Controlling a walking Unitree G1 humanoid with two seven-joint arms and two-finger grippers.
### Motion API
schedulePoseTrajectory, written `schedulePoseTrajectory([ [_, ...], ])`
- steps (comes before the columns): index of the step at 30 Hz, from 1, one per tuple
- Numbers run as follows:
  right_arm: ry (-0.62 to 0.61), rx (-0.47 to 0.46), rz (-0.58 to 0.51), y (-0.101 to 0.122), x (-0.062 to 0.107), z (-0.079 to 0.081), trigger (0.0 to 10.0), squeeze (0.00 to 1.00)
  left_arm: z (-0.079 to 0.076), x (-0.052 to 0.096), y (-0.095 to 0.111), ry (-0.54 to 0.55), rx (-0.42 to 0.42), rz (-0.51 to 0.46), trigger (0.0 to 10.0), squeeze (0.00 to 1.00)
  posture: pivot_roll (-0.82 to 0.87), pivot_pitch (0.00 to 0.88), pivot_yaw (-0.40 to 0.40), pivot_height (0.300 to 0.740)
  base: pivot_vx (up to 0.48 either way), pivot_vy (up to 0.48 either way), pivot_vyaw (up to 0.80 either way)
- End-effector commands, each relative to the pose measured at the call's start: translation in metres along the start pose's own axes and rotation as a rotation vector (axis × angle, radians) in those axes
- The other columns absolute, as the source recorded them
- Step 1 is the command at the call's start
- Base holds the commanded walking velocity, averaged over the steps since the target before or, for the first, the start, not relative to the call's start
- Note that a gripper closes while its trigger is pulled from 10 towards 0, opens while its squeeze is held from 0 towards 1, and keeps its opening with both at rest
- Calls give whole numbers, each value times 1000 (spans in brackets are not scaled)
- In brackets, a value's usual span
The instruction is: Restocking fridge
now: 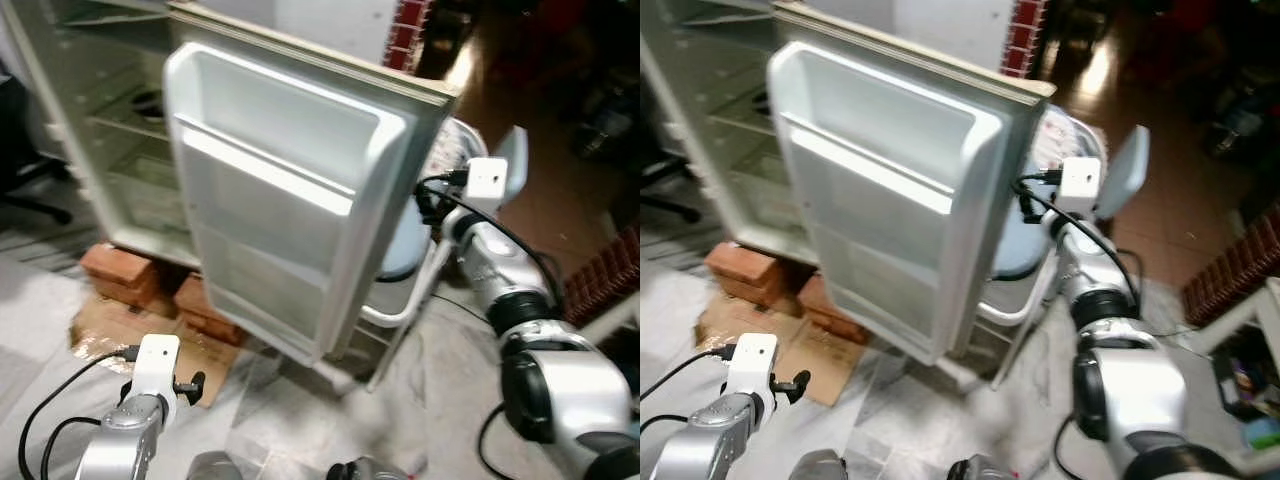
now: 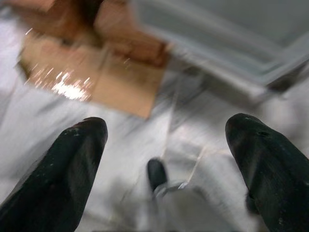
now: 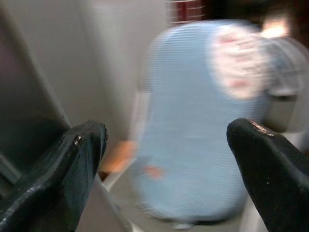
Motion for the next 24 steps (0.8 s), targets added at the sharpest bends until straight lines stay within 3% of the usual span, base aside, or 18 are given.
schedulePoseTrajectory([
  [1,433,-4,-158,39,-9,68,10000,0,-1,-1,0,-9,-4,0,10000,0,182,0,-99,740,0,0,0],
  [2,538,-19,-138,35,-1,74,10000,0,0,-1,0,-10,-2,0,10000,0,179,0,-98,740,0,0,0],
  [3,730,21,-82,25,18,79,10000,0,0,-2,0,-13,2,-1,10000,0,176,0,-97,740,0,0,0],
  [4,769,38,-66,21,24,80,10000,0,0,-2,0,-14,3,-1,10000,0,176,0,-97,740,0,0,0],
  [6,702,95,-1,9,24,63,10000,0,0,-2,0,-15,5,0,10000,0,175,0,-95,740,0,0,0],
  [7,577,180,35,-1,19,44,10000,0,0,-3,0,-16,7,0,10000,0,170,0,-91,740,0,0,0],
  [11,303,319,68,-6,9,12,10000,0,1,-4,0,-18,7,1,10000,0,170,0,-81,740,0,0,0],
  [17,254,297,51,0,9,12,10000,0,2,-4,0,-11,-1,0,10000,0,173,0,-79,740,0,0,0],
  [24,285,338,96,-13,10,17,10000,0,5,-2,-3,33,56,-10,10000,0,183,0,-88,740,0,0,0],
])
Point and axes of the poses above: a point about 5 cm out from each wrist's last joint towards the gripper, its own x axis pointing back from the gripper into the wrist, its own y axis along the axis of the wrist's last joint, z = x × y, the point moved 1 cm from there along -x, pointing out of the wrist towards the gripper, and after that the axes turned 2 degrees about x, right-handed, at the moved point
